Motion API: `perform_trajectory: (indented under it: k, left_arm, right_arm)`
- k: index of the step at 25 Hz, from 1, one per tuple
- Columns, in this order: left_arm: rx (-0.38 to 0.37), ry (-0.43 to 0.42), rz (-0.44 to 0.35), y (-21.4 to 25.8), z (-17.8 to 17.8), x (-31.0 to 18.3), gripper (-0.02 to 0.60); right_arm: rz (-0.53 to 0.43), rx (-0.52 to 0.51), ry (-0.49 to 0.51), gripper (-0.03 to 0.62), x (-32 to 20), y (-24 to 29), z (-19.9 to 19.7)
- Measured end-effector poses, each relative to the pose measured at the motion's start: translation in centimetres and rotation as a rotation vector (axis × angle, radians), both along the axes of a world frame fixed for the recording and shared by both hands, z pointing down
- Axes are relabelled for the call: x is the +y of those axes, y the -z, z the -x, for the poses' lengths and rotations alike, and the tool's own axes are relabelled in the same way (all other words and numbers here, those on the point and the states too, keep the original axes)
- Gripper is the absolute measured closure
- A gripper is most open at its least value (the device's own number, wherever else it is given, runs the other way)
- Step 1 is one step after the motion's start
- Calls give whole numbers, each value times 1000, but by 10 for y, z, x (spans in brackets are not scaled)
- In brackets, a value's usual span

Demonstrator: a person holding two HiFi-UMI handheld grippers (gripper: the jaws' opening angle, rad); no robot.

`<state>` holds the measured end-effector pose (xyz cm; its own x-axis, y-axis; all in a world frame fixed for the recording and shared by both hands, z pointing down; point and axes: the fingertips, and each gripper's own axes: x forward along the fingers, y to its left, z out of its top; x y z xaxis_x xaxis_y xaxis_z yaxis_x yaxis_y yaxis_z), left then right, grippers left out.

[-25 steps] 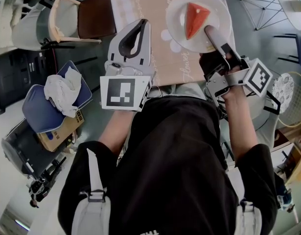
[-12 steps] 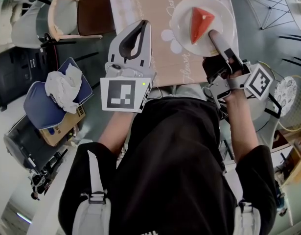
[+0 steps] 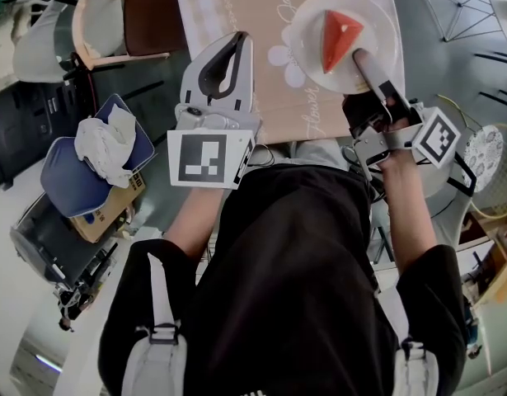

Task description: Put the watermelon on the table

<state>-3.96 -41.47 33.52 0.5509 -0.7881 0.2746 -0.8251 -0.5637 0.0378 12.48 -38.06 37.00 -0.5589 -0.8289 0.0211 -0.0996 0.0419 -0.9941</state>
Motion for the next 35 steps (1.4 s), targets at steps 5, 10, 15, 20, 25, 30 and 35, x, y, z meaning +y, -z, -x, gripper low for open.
perform_trajectory:
  k: [5, 10, 15, 20, 25, 30, 35]
  left_arm:
    - [25, 3, 23, -6, -5, -6, 569]
    - [27, -7, 46, -17, -7, -4, 571]
    - [13, -12, 68, -37, -6, -4, 569]
    - [-2, -10, 91, -55, -1, -3, 570]
    - [-6, -1, 110, -73, 3, -7, 569]
    - [-2, 2, 132, -89, 3, -5, 569]
    - [-10, -10, 148, -105, -1, -3, 571]
  right_arm:
    - [0, -10, 8, 576, -6, -6, 2]
    - [17, -13, 16, 576, -6, -19, 3]
    - [28, -12, 24, 576, -9, -36, 3]
    - [41, -13, 23, 576, -9, -53, 3]
    - [58, -12, 32, 576, -12, -71, 2]
    - [63, 3, 47, 576, -13, -85, 2]
    - [58, -3, 68, 576, -12, -95, 8]
